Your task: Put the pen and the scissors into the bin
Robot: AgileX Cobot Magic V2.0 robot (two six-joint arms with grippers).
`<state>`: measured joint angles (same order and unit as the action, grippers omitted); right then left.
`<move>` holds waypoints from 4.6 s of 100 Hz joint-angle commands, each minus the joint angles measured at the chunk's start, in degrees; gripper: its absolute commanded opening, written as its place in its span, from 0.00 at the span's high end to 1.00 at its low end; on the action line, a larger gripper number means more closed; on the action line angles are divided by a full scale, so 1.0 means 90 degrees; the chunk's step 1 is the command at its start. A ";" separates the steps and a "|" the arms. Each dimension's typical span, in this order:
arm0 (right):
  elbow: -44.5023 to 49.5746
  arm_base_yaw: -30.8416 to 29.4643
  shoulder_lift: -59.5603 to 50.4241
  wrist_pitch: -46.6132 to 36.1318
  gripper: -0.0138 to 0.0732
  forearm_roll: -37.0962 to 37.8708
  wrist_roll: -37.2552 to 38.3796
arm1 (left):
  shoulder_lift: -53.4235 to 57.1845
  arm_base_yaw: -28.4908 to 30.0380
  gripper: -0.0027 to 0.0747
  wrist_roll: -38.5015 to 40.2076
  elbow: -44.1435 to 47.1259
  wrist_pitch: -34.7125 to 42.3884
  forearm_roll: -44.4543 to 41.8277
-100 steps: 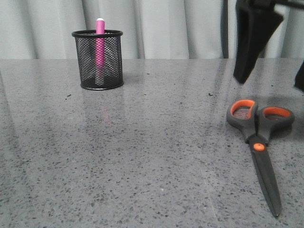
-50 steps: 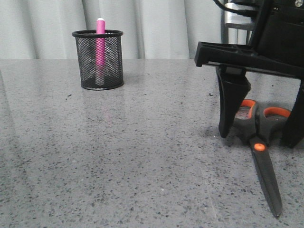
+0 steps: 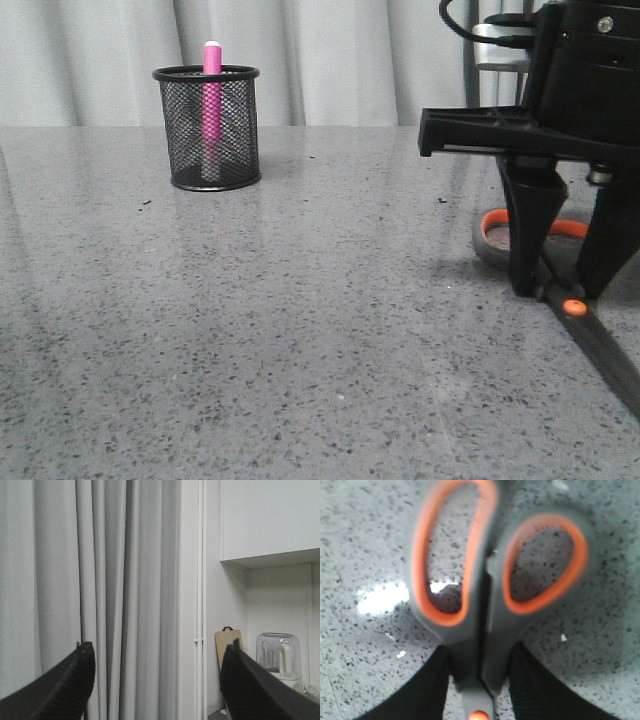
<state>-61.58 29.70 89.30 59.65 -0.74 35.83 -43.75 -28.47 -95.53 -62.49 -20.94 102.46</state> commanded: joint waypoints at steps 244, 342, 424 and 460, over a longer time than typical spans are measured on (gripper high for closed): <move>-0.3878 0.0797 -0.0110 -0.4471 0.80 0.0595 -0.3014 | 0.2606 -0.0056 0.99 0.0037 0.2139 0.2597 -0.1221; 0.3688 0.1100 -0.9906 -0.3202 0.92 0.1515 -0.4198 | 0.3985 -0.0056 0.99 0.0037 0.5277 0.2326 0.0372; 0.3688 0.1100 -0.9793 -0.3183 0.92 0.1233 -0.4198 | 0.4256 0.1083 0.99 0.3878 0.5544 0.1171 -0.6735; 0.3688 0.1100 -0.9793 -0.3183 0.92 0.1233 -0.4198 | 0.5088 0.2871 0.99 0.9043 0.6876 0.1027 -1.0194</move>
<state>-27.26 39.71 -0.32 35.49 9.93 -1.49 0.19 -3.89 -19.07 -1.23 -16.23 13.02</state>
